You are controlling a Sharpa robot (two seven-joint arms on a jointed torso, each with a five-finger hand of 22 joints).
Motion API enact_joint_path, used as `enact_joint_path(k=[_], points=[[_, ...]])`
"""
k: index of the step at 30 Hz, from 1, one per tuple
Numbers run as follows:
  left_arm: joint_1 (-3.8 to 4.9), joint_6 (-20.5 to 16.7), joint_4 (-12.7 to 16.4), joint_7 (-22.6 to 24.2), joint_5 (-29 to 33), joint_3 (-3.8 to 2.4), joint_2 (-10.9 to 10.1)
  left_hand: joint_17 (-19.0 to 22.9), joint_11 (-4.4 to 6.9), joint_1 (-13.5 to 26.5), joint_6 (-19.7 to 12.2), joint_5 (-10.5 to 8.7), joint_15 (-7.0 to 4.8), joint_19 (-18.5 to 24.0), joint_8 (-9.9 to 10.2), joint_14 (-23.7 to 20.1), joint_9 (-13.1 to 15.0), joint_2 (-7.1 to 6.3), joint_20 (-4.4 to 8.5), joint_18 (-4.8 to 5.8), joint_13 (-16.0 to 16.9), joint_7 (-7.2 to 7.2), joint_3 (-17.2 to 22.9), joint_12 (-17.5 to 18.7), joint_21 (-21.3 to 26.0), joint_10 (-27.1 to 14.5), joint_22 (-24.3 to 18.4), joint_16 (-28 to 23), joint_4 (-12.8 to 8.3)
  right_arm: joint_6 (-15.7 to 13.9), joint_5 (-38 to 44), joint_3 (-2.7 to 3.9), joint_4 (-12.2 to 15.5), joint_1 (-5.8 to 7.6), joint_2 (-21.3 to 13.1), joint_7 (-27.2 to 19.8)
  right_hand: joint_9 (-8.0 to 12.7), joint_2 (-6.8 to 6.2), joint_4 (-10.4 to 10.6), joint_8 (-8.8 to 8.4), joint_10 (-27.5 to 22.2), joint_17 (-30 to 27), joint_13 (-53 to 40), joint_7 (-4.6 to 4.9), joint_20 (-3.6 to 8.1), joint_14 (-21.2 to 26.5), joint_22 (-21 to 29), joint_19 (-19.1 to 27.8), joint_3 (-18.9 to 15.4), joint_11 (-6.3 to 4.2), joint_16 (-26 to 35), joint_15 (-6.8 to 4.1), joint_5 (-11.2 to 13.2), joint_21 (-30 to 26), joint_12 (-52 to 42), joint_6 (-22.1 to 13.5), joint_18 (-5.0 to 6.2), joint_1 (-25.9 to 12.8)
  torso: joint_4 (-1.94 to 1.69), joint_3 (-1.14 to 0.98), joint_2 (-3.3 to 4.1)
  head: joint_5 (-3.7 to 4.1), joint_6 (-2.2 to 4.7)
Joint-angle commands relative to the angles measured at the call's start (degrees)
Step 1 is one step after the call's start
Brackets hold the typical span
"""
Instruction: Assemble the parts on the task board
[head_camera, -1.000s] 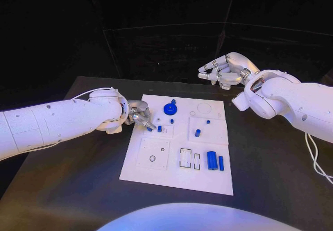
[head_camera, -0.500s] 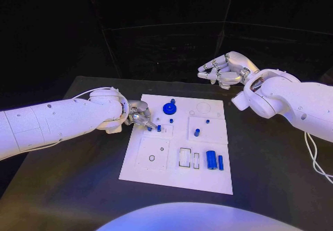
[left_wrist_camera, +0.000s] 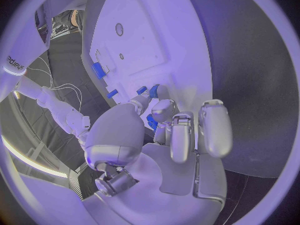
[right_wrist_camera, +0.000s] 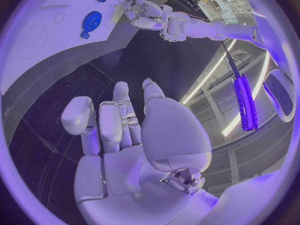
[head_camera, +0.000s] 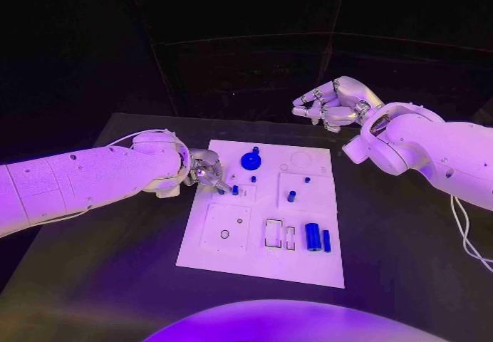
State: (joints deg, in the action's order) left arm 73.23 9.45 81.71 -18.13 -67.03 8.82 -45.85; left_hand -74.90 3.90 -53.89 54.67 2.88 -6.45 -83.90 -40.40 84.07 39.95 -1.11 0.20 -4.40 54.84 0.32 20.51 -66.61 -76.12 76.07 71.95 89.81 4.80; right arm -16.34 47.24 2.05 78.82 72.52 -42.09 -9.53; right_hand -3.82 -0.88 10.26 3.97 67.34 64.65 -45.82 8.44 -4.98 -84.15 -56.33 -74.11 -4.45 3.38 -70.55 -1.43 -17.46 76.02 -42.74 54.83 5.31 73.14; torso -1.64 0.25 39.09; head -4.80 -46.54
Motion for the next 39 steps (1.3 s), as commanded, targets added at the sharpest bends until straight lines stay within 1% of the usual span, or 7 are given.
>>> enact_joint_path(k=[1, 4, 16, 24, 32, 34, 39], points=[[0.05, -0.2, 0.0, -0.1, 0.3, -0.02, 0.0, -15.1, -0.42, 1.4, 0.1, -0.18, -0.27, -1.0, -0.1, 5.9, 0.1, 0.11, 0.31, 0.55, 0.1, 0.01, -1.1, 0.0, -0.1, 0.1, 0.0, 0.2, 0.9, 0.0, -0.2, 0.04, 0.1, 0.10, 0.0, -0.5, -0.1, 0.63, 0.0, 0.25, -0.4, -0.1, 0.1, -0.03, 0.01, -0.8, 0.1, 0.4, -0.3, -0.08, 0.3, 0.23, -0.3, -0.3, 0.3, -0.5, 1.10, -0.1, -0.03, 0.02, 0.03, 0.00, -0.01], [0.05, -0.9, 0.0, -0.1, 0.4, -0.02, 0.0, -15.1, -0.39, 2.9, 0.1, -0.18, -0.28, -1.0, 0.0, 5.9, 0.2, 0.50, 0.31, 0.54, 0.1, -0.01, -2.2, 0.0, -0.1, 0.1, 0.1, 0.2, 2.3, 0.0, -0.2, 0.04, 0.0, 0.10, 0.0, -0.5, -0.1, 0.63, 0.0, 0.25, -0.4, -0.1, 0.1, -0.03, 0.01, -0.8, 0.1, 0.4, -0.3, -0.08, 0.3, 0.23, -0.3, -0.3, 0.3, -0.5, 1.10, -0.1, -0.05, 0.03, 0.04, 0.00, 0.03], [0.04, -1.7, 0.0, 0.0, 0.8, -0.03, -0.1, -15.1, -0.35, 4.4, 0.0, -0.18, -0.34, -1.0, 0.0, 5.9, 0.5, 0.51, 0.35, 0.56, 0.4, -0.07, -4.1, -0.1, -0.1, 0.2, 0.2, 0.2, 3.8, 0.0, -0.2, 0.04, 0.0, 0.10, 0.1, -0.6, -0.1, 0.69, 0.1, 0.25, -0.4, -0.1, 0.1, -0.02, 0.01, -0.8, 0.2, 0.5, -0.4, -0.07, 0.4, 0.24, -0.4, -0.4, 0.3, -0.5, 1.12, -0.2, -0.03, 0.04, 0.04, 0.11, -0.03], [0.04, -1.9, 0.1, 0.0, 1.1, -0.03, -0.2, -15.1, -0.34, 4.5, 0.0, -0.18, -0.35, -1.0, 0.0, 5.9, 0.5, 0.52, 0.36, 0.54, 0.3, -0.08, -4.3, -0.1, -0.1, 0.2, 0.1, 0.2, 4.0, 0.0, -0.2, 0.04, 0.0, 0.09, 0.1, -0.6, -0.1, 0.69, 0.1, 0.25, -0.4, -0.1, 0.1, -0.02, 0.01, -0.8, 0.2, 0.5, -0.4, -0.07, 0.4, 0.24, -0.4, -0.4, 0.3, -0.5, 1.12, -0.2, -0.03, 0.03, 0.03, 0.11, -0.03], [0.05, -3.7, 0.2, 0.3, 3.1, -0.06, -0.8, -15.1, -0.37, 4.3, -0.2, -0.17, -0.34, -0.9, 0.2, 5.9, 0.5, 0.41, 0.36, 0.44, -0.1, -0.02, -4.5, 0.2, 0.3, 0.0, -0.3, 0.2, 3.9, 0.1, -0.2, 0.04, -0.1, 0.08, 0.2, -0.6, -0.1, 0.69, 0.1, 0.25, -0.4, -0.1, 0.1, -0.02, 0.01, -0.8, 0.2, 0.5, -0.4, -0.07, 0.4, 0.24, -0.4, -0.4, 0.3, -0.5, 1.12, -0.2, -0.03, 0.00, 0.00, 0.08, 0.02], [0.05, -3.5, 0.3, 0.3, 3.7, -0.06, -1.0, -15.1, -0.43, 4.3, -0.5, -0.17, -0.32, -0.9, 0.3, 5.9, 0.4, 0.16, 0.36, 0.44, -0.3, 0.06, -4.8, 0.4, 0.3, -0.2, -0.3, 0.2, 4.0, 0.1, -0.2, 0.04, -0.2, 0.08, 0.2, -0.6, -0.1, 0.69, 0.1, 0.25, -0.4, -0.1, 0.1, -0.02, 0.01, -0.8, 0.2, 0.5, -0.4, -0.07, 0.4, 0.24, -0.4, -0.4, 0.3, -0.5, 1.12, -0.2, -0.02, 0.02, 0.01, 0.10, 0.04], [0.06, -3.2, 0.7, 0.4, 4.4, -0.06, -1.3, -15.1, -0.70, 5.1, -1.2, -0.17, -0.12, -0.7, 1.0, 5.9, 0.2, -1.36, 0.24, 0.35, -0.8, 0.38, -7.0, 0.9, 0.8, -0.7, -0.8, 0.2, 4.6, 0.1, -0.2, 0.04, -0.2, 0.08, 0.2, -0.6, -0.1, 0.69, 0.1, 0.25, -0.4, -0.1, 0.1, -0.02, 0.01, -0.8, 0.2, 0.5, -0.4, -0.07, 0.4, 0.24, -0.4, -0.4, 0.3, -0.5, 1.12, -0.2, -0.04, 0.01, 0.05, 0.09, 0.02]])
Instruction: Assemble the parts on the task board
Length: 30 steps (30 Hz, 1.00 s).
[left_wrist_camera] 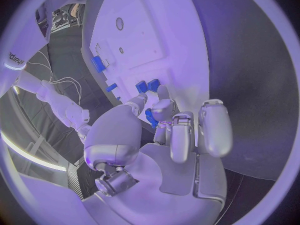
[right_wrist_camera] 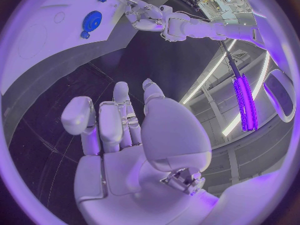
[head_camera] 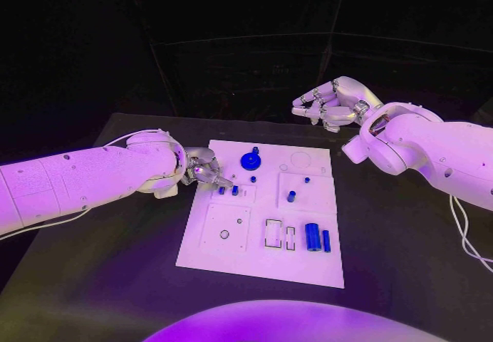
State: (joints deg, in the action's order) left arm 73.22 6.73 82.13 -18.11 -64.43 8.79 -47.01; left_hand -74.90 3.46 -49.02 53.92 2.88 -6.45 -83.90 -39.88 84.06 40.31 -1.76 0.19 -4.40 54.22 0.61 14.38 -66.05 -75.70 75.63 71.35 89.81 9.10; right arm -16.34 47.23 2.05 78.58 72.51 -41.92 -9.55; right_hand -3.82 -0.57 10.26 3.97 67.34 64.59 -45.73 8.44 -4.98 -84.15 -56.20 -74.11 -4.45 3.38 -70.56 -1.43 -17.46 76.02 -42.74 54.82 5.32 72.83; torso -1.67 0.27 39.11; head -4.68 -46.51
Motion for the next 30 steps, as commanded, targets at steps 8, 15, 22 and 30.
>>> enact_joint_path(k=[8, 15, 22, 30], points=[[0.07, -3.6, 1.3, 0.8, 3.7, -0.03, -1.1, -15.1, -1.33, -1.2, -2.9, -0.12, 0.77, -0.5, 3.8, 5.9, -2.1, -0.31, -0.41, 0.26, -1.0, 1.46, -4.2, 0.9, 0.9, -1.1, -0.7, 0.2, 1.3, 0.1, -0.2, 0.04, -0.1, 0.07, 0.1, -0.6, -0.1, 0.39, 0.1, 0.25, -0.4, -0.1, 0.0, -0.02, 0.01, -0.8, 0.1, 0.5, -0.4, -0.07, 0.4, 0.24, -0.4, -0.4, 0.3, -0.5, 1.12, 0.2, -0.07, -0.01, -0.02, 0.01, 0.00], [0.06, -4.0, 2.7, 0.9, 3.4, -0.01, -2.1, -15.1, -1.83, -3.3, -2.9, -0.06, 1.17, -0.5, 5.4, 5.9, -3.8, 0.01, -0.91, 0.24, -1.1, 1.95, -5.6, 0.9, 1.0, -1.3, -0.7, 0.2, 0.8, 0.1, -0.3, 0.03, -0.3, 0.03, 0.2, -0.6, -0.1, 0.39, 0.1, 0.25, -0.4, -0.1, 0.0, -0.02, 0.01, -0.8, 0.1, 0.5, -0.4, -0.07, 0.4, 0.24, -0.4, -0.4, 0.3, -0.5, 1.12, 0.2, 0.00, -0.06, -0.04, -0.15, -0.05], [0.06, -3.5, 3.1, 0.8, 1.4, 0.01, -2.8, -15.1, -1.91, -5.2, -2.3, -0.06, 1.26, -0.5, 6.1, 5.9, -4.7, 0.51, -1.08, 0.20, -1.0, 2.02, -5.9, 0.8, 1.0, -1.4, -0.6, 0.2, 0.1, 0.2, -0.3, 0.03, -0.4, -0.04, 0.3, -0.6, -0.1, 0.39, 0.1, 0.25, -0.4, -0.1, 0.0, -0.02, 0.01, -0.8, 0.1, 0.5, -0.4, -0.07, 0.4, 0.24, -0.4, -0.4, 0.3, -0.5, 1.12, 0.2, -0.03, -0.04, 0.01, -0.31, -0.06], [0.04, -0.6, 3.0, 0.5, -0.3, 0.03, -2.8, -15.1, -1.83, -5.8, -1.4, -0.06, 1.24, -0.5, 5.9, 5.9, -4.9, 0.74, -1.11, 0.21, -0.8, 1.87, -6.1, 0.6, 1.0, -1.3, -0.5, 0.2, 0.0, 0.2, -0.3, 0.02, -0.5, -0.07, 0.3, -0.5, -0.1, 0.39, 0.1, 0.25, -0.4, -0.1, 0.0, -0.02, 0.01, -0.8, 0.1, 0.5, -0.4, -0.07, 0.4, 0.24, -0.4, -0.4, 0.3, -0.5, 1.12, 0.2, 0.03, -0.03, 0.03, -0.34, -0.06]])
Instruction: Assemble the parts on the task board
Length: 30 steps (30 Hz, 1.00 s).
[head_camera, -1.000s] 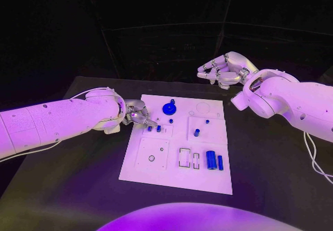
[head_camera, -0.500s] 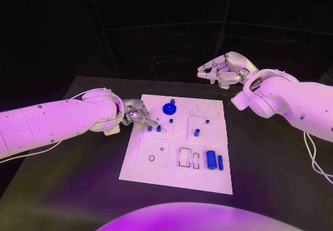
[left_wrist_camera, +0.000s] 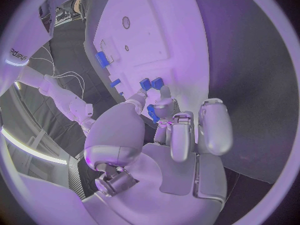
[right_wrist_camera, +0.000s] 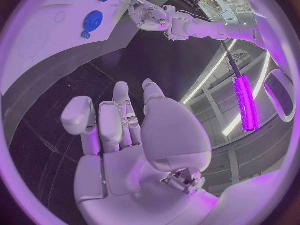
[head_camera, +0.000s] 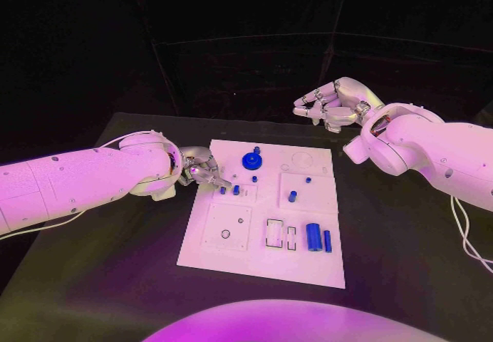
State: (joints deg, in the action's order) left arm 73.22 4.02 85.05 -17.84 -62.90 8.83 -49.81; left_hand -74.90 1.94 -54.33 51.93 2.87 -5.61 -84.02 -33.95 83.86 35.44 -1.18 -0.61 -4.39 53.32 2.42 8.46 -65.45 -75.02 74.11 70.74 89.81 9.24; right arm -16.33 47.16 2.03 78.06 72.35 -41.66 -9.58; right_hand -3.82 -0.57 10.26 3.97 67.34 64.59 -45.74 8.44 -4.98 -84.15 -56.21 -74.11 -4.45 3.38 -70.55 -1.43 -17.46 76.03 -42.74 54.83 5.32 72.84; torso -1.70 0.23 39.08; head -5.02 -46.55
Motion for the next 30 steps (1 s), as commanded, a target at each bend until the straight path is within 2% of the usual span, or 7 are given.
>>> enact_joint_path(k=[1, 7, 14, 22, 30], points=[[0.04, 2.5, 0.1, 0.2, -2.0, -0.01, 0.1, -15.1, -0.27, -0.5, 0.8, -0.06, 0.38, -0.4, -0.1, 6.1, -0.1, 0.17, -0.30, 0.21, 0.1, 0.01, -0.3, 0.0, 0.3, 0.3, 0.1, 0.2, -0.1, 0.2, -0.3, 0.03, 0.0, 0.08, 0.0, -0.5, -0.1, 0.39, 0.1, 0.25, -0.4, -0.1, 0.1, -0.02, 0.01, -0.8, 0.1, 0.5, -0.4, -0.07, 0.4, 0.24, -0.4, -0.4, 0.3, -0.5, 1.12, 0.1, 0.06, 0.03, 0.05, -0.01, -0.02], [0.01, 2.9, -0.2, 0.1, -2.4, 0.01, 0.6, -15.1, -0.16, -0.7, 1.2, -0.06, 0.31, -0.4, -0.3, 6.1, 0.0, 0.28, -0.27, 0.20, 0.3, -0.14, -0.5, -0.2, 0.3, 0.4, 0.2, 0.2, -0.1, 0.3, -0.3, 0.03, 0.0, 0.07, 0.1, -0.5, -0.1, 0.39, 0.1, 0.25, -0.4, -0.1, 0.1, -0.02, 0.01, -0.8, 0.1, 0.5, -0.4, -0.07, 0.4, 0.24, -0.4, -0.4, 0.3, -0.5, 1.12, 0.1, 0.00, 0.03, 0.05, -0.06, -0.02], [-0.09, 3.4, -0.7, 0.0, -2.6, 0.02, 1.5, -15.1, 0.00, -1.5, 1.6, -0.05, 0.18, -0.4, -0.6, 6.1, 0.0, 0.49, -0.18, 0.21, 0.5, -0.31, -0.4, -0.3, 0.2, 0.5, 0.3, 0.2, -0.6, 0.3, -0.3, 0.02, 0.0, 0.06, 0.1, -0.5, -0.1, 0.48, 0.2, 0.24, -0.4, 0.0, 0.1, -0.01, 0.00, -0.8, 0.1, 0.5, -0.5, -0.07, 0.4, 0.24, -0.5, -0.4, 0.3, -0.6, 1.12, 0.1, 0.11, 0.02, 0.08, -0.13, -0.16], [-0.17, 3.8, -0.9, -0.1, -2.6, 0.03, 1.7, -15.1, 0.10, -2.9, 1.6, -0.05, 0.07, -0.4, -0.7, 6.1, -0.1, 0.92, -0.07, 0.20, 0.4, -0.40, 0.1, -0.3, 0.3, 0.4, 0.2, 0.2, -1.4, 0.3, -0.3, 0.02, -0.1, 0.05, 0.1, -0.5, -0.1, 0.48, 0.2, 0.24, -0.4, 0.0, 0.1, -0.01, 0.00, -0.8, 0.1, 0.5, -0.5, -0.07, 0.4, 0.24, -0.5, -0.4, 0.3, -0.6, 1.12, 0.1, 0.00, 0.05, 0.03, -0.06, -0.19], [-0.19, 4.6, -1.3, -0.3, -2.6, 0.03, 1.7, -15.1, 0.15, -4.4, 1.5, -0.04, 0.01, -0.4, -0.7, 6.1, -0.2, 1.54, 0.01, 0.22, 0.4, -0.44, 1.1, -0.2, 0.3, 0.3, 0.3, 0.2, -2.3, 0.3, -0.3, 0.02, -0.1, 0.05, 0.1, -0.5, -0.1, 0.48, 0.2, 0.24, -0.4, 0.0, 0.1, -0.01, 0.00, -0.8, 0.1, 0.5, -0.5, -0.07, 0.4, 0.24, -0.5, -0.4, 0.3, -0.6, 1.12, 0.1, 0.08, 0.04, 0.04, -0.07, -0.26]])
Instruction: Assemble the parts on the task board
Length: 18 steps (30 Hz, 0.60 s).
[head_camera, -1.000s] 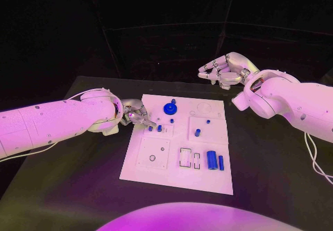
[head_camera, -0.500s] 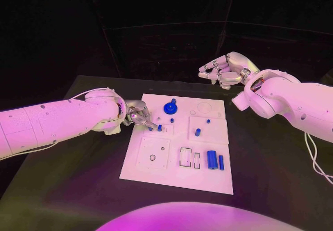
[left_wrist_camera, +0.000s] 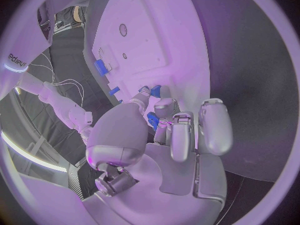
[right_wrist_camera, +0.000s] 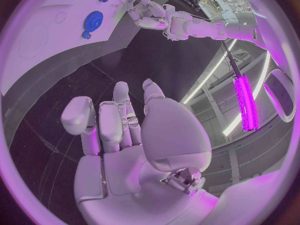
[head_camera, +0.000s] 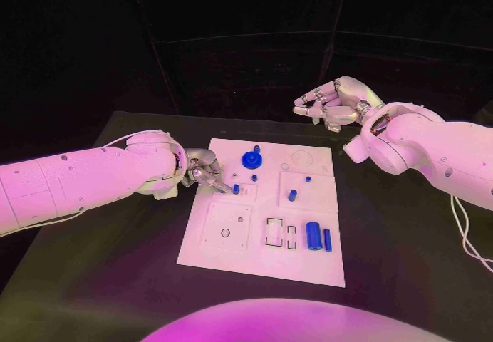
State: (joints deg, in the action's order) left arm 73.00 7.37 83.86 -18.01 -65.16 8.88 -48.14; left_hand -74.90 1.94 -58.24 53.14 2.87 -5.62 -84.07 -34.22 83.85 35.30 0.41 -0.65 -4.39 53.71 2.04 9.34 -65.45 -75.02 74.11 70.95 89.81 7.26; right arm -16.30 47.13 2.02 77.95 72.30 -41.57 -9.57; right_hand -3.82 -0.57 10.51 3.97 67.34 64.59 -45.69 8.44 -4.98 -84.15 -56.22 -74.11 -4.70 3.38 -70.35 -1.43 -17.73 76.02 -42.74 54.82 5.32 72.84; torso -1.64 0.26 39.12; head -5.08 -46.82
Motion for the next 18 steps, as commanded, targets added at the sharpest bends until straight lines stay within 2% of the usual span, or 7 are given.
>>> enact_joint_path(k=[1, 13, 18], points=[[0.03, 1.3, -0.1, -0.1, -0.3, -0.01, 0.1, -15.1, 0.15, -0.5, 0.3, -0.04, 0.02, -0.4, -0.4, 6.1, -0.1, -0.04, 0.05, 0.21, 0.0, -0.05, 0.2, -0.2, 0.3, 0.3, 0.1, 0.2, -0.4, 0.3, -0.2, 0.03, 0.0, 0.10, 0.0, -0.5, -0.1, 0.49, -0.1, 0.24, -0.4, 0.0, 0.1, -0.01, 0.00, -0.8, 0.1, 0.5, -0.2, -0.07, 0.2, 0.24, -0.2, -0.4, 0.3, -0.6, 1.12, 0.1, 0.03, 0.00, 0.01, -0.01, 0.01], [0.03, 1.3, -0.4, -0.2, -0.3, -0.01, 0.5, -15.1, 0.16, -0.8, 0.3, -0.04, 0.01, -0.4, -0.4, 6.1, -0.1, 0.29, 0.07, 0.23, 0.0, -0.05, 0.6, -0.3, 0.2, 0.4, 0.1, 0.2, -0.5, 0.3, -0.2, 0.03, 0.0, 0.10, 0.1, -0.5, -0.1, 0.49, -0.1, 0.24, -0.4, 0.0, 0.1, -0.01, 0.00, -0.8, 0.1, 0.5, -0.2, -0.07, 0.2, 0.24, -0.2, -0.4, 0.3, -0.6, 1.12, 0.1, -0.01, -0.01, 0.03, 0.00, -0.15], [0.02, 1.4, -0.5, -0.2, -0.3, -0.01, 0.8, -15.1, 0.28, -1.5, 0.4, -0.03, -0.06, -0.5, -0.4, 6.1, -0.2, 1.21, 0.11, 0.25, 0.2, -0.20, 1.7, -0.4, 0.2, 0.5, 0.3, 0.2, -0.9, 0.3, -0.2, 0.03, 0.0, 0.09, 0.1, -0.5, -0.1, 0.49, -0.1, 0.24, -0.4, 0.0, 0.1, -0.01, 0.00, -0.8, 0.1, 0.5, -0.2, -0.07, 0.2, 0.24, -0.2, -0.4, 0.3, -0.6, 1.12, 0.1, 0.02, -0.02, 0.00, -0.03, -0.20]])
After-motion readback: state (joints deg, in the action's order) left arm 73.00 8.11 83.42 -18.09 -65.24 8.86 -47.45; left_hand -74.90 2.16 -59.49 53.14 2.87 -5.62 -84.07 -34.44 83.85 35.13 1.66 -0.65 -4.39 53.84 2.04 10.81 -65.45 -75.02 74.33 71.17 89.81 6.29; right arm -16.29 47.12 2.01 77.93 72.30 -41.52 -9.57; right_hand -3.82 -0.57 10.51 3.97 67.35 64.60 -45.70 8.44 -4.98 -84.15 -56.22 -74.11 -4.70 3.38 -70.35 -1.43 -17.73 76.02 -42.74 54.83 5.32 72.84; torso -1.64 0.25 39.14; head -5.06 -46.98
